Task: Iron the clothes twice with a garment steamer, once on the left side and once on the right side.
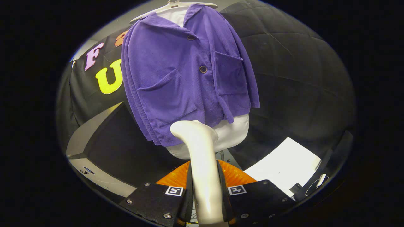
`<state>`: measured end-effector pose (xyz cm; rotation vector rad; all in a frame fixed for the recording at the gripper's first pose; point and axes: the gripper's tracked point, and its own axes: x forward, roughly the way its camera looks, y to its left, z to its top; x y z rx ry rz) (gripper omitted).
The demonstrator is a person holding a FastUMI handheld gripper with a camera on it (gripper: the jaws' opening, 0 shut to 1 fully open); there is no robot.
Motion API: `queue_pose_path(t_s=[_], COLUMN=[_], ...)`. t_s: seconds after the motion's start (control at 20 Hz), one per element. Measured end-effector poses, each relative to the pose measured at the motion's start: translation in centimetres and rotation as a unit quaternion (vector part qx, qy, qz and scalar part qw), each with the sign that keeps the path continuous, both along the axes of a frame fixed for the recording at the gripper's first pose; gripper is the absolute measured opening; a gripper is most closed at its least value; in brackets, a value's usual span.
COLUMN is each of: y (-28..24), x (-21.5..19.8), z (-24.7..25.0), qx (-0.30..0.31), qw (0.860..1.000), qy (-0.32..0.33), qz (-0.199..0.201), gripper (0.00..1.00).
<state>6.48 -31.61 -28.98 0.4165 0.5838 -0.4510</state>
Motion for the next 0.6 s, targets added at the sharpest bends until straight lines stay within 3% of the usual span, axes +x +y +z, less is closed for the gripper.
queue_pose_path(t_s=[0.6], y=[-5.6], x=[-4.1], z=[13.7], qx=[-0.055], qw=[0.990], qy=[-0.127], qz=[0.027], gripper=[0.36])
